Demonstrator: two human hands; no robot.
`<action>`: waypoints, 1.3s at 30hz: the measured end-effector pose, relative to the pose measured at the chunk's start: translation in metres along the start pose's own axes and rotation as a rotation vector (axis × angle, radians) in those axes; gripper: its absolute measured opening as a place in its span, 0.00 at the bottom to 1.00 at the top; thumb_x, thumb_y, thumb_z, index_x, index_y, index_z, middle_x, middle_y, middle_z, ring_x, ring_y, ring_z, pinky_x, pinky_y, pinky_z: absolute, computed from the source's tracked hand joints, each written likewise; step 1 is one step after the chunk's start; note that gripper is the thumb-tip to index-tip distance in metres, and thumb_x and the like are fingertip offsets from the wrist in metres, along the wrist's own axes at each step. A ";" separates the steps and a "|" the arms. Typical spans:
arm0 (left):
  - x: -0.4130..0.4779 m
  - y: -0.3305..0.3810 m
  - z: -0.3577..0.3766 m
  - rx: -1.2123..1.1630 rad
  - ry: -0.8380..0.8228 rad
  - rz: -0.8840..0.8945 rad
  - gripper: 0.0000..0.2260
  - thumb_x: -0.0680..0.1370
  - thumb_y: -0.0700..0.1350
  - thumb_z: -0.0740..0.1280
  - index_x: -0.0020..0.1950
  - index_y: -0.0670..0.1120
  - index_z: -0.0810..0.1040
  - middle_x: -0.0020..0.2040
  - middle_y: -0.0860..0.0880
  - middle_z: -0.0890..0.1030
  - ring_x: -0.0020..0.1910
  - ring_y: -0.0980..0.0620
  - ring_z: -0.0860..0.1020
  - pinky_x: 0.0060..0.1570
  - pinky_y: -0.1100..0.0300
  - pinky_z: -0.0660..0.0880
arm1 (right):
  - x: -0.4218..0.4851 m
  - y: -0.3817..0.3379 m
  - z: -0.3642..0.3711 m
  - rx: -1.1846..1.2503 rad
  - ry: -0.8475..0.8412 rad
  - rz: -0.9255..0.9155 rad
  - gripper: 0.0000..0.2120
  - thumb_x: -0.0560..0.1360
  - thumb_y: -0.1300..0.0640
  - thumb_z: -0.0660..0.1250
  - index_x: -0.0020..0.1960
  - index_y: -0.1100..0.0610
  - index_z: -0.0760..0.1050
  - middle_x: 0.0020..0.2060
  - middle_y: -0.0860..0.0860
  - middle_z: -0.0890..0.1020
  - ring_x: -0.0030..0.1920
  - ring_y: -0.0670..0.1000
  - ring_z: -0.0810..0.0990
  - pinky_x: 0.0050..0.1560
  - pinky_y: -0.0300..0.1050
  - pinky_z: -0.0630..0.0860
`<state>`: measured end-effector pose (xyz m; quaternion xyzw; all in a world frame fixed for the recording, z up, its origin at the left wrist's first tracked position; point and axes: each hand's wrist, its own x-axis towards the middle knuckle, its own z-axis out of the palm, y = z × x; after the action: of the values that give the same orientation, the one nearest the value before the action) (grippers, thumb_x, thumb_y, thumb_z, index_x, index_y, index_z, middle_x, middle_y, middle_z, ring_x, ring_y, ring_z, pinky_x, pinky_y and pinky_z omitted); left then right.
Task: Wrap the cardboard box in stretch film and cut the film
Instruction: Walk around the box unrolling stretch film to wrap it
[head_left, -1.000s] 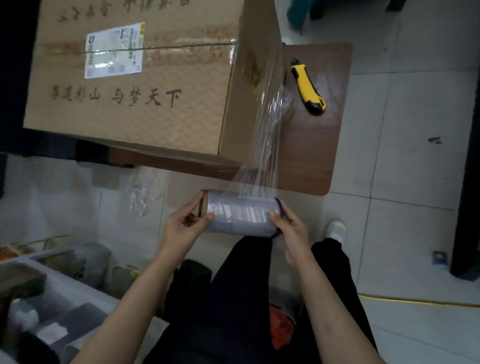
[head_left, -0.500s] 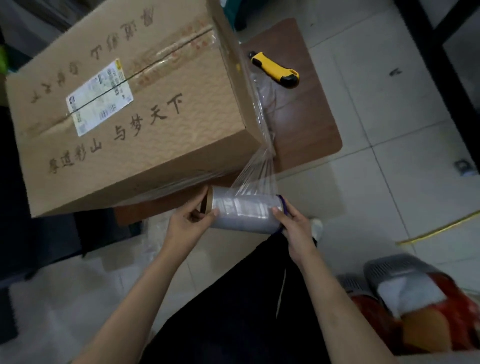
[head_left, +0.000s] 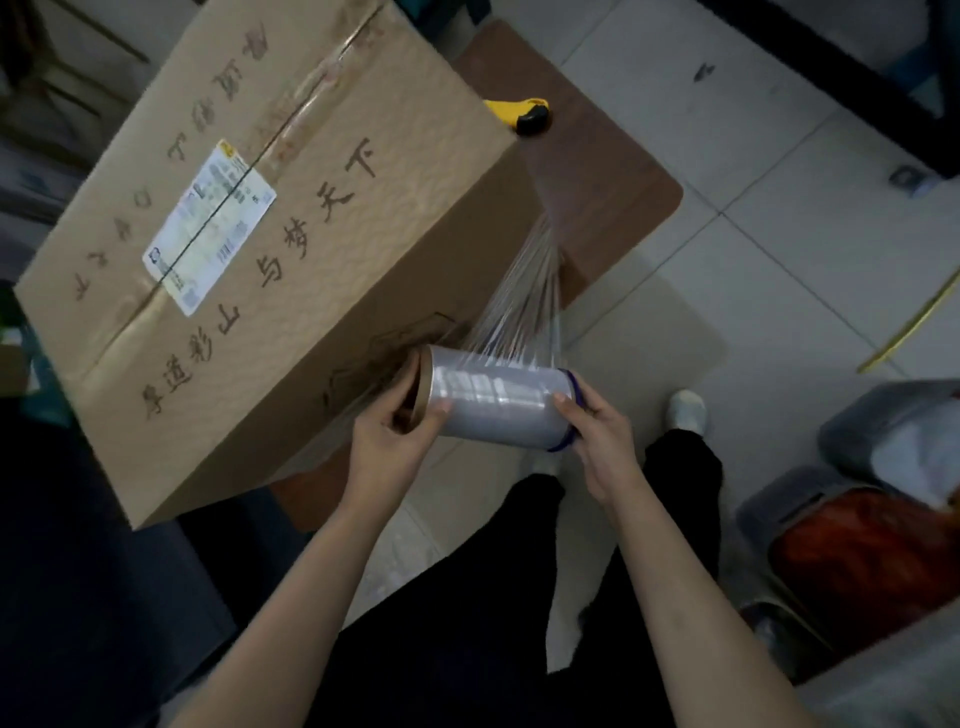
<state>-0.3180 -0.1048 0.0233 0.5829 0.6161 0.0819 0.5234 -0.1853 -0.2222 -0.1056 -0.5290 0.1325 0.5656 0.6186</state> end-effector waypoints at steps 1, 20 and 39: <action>0.001 -0.004 -0.010 0.010 -0.026 0.021 0.19 0.72 0.49 0.73 0.61 0.61 0.76 0.62 0.54 0.79 0.63 0.56 0.75 0.67 0.48 0.69 | -0.005 0.010 0.006 0.027 0.001 -0.020 0.19 0.74 0.63 0.67 0.64 0.59 0.74 0.46 0.45 0.85 0.45 0.43 0.83 0.45 0.36 0.78; -0.058 -0.100 -0.112 0.178 -0.114 0.176 0.26 0.72 0.44 0.74 0.68 0.49 0.73 0.63 0.56 0.78 0.62 0.62 0.74 0.66 0.55 0.70 | -0.092 0.162 0.048 0.211 0.079 -0.121 0.20 0.72 0.61 0.69 0.64 0.54 0.74 0.52 0.49 0.83 0.53 0.47 0.81 0.55 0.42 0.78; -0.050 -0.189 -0.300 0.342 -0.210 0.428 0.24 0.73 0.46 0.72 0.68 0.57 0.72 0.65 0.54 0.76 0.64 0.60 0.73 0.65 0.56 0.71 | -0.149 0.327 0.201 0.378 0.109 -0.186 0.16 0.74 0.63 0.67 0.60 0.51 0.75 0.46 0.45 0.83 0.43 0.39 0.82 0.43 0.34 0.77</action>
<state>-0.6707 -0.0505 0.0483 0.7846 0.4265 0.0245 0.4494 -0.5955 -0.2091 -0.0758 -0.4436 0.2202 0.4418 0.7480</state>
